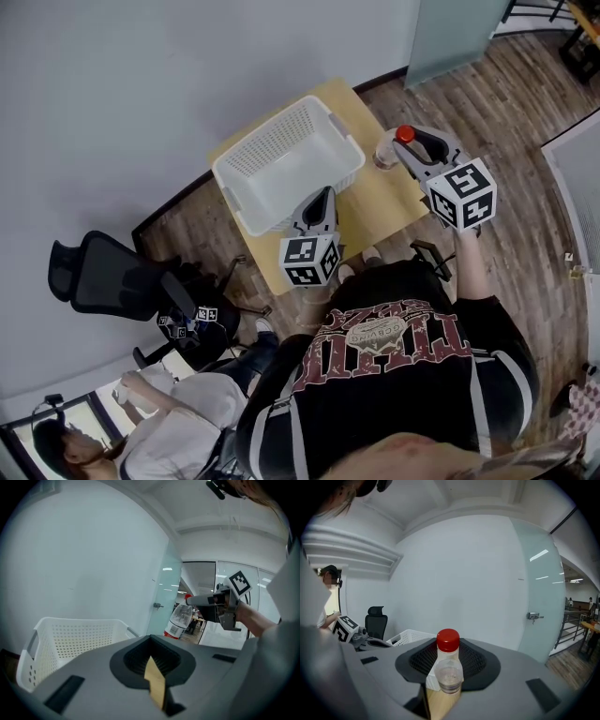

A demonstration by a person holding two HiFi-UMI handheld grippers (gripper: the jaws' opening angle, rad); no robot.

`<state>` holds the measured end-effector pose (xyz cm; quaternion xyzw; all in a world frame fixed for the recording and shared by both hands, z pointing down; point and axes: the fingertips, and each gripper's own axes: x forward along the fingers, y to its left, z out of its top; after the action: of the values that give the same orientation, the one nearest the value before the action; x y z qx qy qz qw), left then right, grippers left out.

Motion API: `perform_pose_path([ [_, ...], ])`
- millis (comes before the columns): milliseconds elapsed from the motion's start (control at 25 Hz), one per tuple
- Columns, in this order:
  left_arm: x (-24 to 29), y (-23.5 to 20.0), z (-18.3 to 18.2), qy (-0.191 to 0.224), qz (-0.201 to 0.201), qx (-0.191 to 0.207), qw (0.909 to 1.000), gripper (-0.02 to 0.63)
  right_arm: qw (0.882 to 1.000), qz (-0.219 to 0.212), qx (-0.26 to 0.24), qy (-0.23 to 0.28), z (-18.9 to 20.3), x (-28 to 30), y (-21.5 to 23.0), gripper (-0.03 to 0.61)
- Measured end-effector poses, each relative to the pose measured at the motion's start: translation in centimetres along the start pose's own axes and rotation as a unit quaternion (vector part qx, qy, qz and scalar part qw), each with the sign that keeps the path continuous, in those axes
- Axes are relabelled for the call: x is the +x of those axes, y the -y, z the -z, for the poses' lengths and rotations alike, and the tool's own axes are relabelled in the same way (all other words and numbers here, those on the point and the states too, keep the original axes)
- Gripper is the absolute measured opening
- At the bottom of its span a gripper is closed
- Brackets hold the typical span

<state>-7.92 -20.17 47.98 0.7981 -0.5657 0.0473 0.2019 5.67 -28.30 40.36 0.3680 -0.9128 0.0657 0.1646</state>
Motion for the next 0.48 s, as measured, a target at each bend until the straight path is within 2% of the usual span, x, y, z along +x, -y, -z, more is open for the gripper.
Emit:
perform_pose_path([
  [480,0.6,-0.3,0.6,-0.014,-0.003,0.001,0.9999,0.032,0.999,-0.006,0.025,-0.03,5.7,3.1,0.6,0.152],
])
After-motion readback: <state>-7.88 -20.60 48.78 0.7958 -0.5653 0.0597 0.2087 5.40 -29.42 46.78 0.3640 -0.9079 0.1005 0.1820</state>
